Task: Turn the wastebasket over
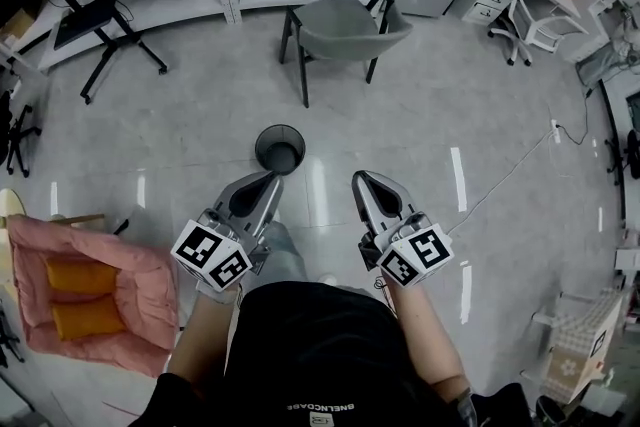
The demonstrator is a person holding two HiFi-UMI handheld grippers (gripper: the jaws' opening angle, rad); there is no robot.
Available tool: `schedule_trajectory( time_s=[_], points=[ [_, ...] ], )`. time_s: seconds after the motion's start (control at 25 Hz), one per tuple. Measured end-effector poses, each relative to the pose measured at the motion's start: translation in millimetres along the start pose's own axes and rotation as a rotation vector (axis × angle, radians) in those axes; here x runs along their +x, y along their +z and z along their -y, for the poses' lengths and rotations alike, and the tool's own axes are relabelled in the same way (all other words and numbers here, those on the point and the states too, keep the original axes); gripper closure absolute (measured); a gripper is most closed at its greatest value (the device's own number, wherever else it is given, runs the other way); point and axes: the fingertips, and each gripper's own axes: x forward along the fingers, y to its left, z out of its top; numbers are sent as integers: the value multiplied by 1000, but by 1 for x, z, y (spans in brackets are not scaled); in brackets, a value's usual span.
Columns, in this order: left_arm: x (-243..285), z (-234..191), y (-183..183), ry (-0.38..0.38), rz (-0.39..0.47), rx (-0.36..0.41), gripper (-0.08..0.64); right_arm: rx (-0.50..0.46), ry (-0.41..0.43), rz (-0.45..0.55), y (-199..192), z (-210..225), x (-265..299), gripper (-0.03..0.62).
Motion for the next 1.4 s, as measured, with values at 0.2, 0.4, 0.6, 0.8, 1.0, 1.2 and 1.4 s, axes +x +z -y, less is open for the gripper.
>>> schedule_trajectory(
  time_s=[0.2, 0.4, 0.6, 0.8, 1.0, 1.2, 1.4],
  points=[
    [24, -68, 25, -14, -41, 28, 546, 2, -19, -39, 5, 8, 78, 581],
    [40, -127, 49, -27, -57, 42, 546, -16, -39, -67, 8, 13, 144, 581],
    [43, -169, 55, -10, -73, 41, 546, -44, -44, -117, 0, 18, 185, 581],
    [48, -205, 49, 57, -104, 22, 546, -34, -30, -173, -12, 35, 215, 581],
    [55, -233, 30, 139, -153, 7, 545, 7, 5, -224, -29, 59, 239, 580],
    [70, -249, 9, 240, -204, -6, 545, 40, 52, -297, -52, 92, 252, 578],
    [83, -265, -16, 322, -271, -24, 545, 82, 55, -377, -76, 128, 265, 575]
  ],
)
